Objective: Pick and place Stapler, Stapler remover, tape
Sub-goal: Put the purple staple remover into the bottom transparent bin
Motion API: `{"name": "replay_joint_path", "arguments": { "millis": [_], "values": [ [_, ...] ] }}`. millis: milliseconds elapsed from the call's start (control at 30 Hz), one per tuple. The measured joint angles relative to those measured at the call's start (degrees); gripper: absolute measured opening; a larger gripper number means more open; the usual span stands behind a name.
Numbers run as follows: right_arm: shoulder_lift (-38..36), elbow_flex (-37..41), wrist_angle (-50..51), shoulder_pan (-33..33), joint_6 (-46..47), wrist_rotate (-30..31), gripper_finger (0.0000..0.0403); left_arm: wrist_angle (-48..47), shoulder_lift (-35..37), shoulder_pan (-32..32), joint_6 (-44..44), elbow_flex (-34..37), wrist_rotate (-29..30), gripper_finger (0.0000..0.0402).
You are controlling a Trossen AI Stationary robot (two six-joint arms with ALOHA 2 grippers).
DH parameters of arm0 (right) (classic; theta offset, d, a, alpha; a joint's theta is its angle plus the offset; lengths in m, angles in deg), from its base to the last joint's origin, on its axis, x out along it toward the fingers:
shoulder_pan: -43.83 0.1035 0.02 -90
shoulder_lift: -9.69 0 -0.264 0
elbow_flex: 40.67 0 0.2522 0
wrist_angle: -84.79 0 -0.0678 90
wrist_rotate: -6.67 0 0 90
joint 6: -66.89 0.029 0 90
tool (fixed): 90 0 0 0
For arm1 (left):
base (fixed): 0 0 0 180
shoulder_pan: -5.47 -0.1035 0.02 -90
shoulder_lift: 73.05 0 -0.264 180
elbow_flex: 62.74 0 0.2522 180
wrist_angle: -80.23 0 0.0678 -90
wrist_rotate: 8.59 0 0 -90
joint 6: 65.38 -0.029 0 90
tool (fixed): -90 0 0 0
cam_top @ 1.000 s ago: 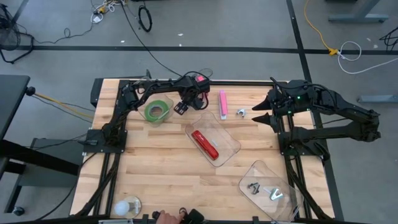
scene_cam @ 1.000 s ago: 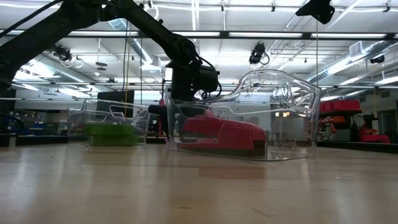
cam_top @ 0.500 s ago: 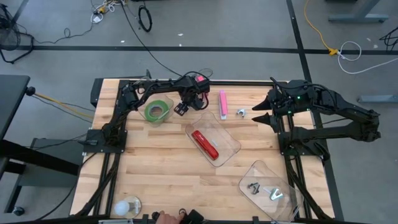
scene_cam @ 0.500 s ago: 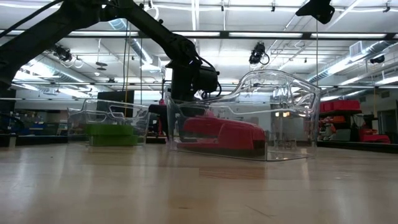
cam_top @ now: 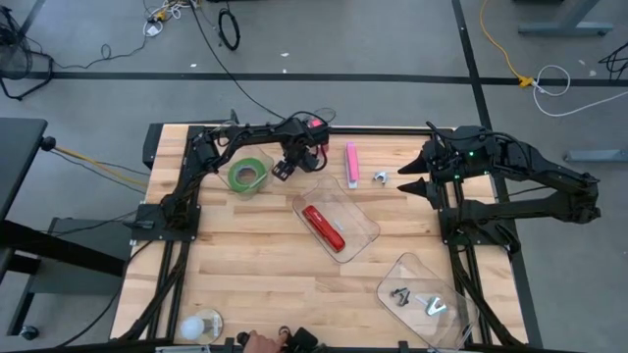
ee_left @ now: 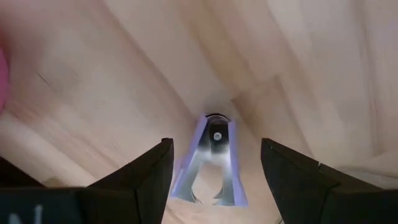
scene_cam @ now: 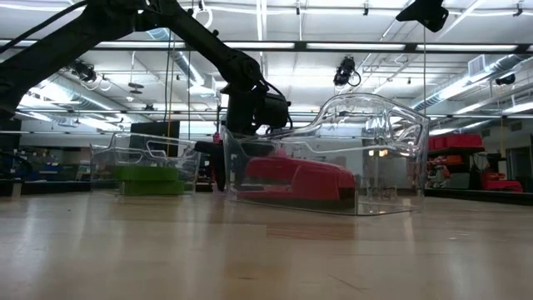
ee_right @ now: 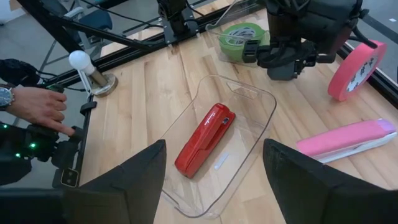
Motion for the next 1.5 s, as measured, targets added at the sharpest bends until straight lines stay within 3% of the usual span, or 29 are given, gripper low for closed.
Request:
{"name": "replay_joint_path", "arguments": {
  "millis": [400,833,1033,1300,1500],
  "values": [
    [0.0,0.0,-0.01,0.0,-0.02,0.0,0.0268,-0.05,0.0,0.0,0.85,0.0,-0.8,0.0237],
    [0.0,0.0,0.01,0.01,-0.04,0.04,0.0268,-0.13,0.0,-0.01,3.72,0.0,-0.67,0.0105],
    [0.0,0.0,-0.01,0.02,-0.03,0.04,0.0268,-0.11,0.0,0.0,3.91,0.0,-0.99,0.0064],
    [0.0,0.0,-0.01,0.0,0.13,0.04,0.0268,-0.08,0.0,0.0,5.3,0.0,-0.75,0.0059],
    [0.0,0.0,0.0,0.0,0.15,0.04,0.0268,-1.78,0.04,0.45,6.58,0.0,3.47,0.0074]
  ]
}}
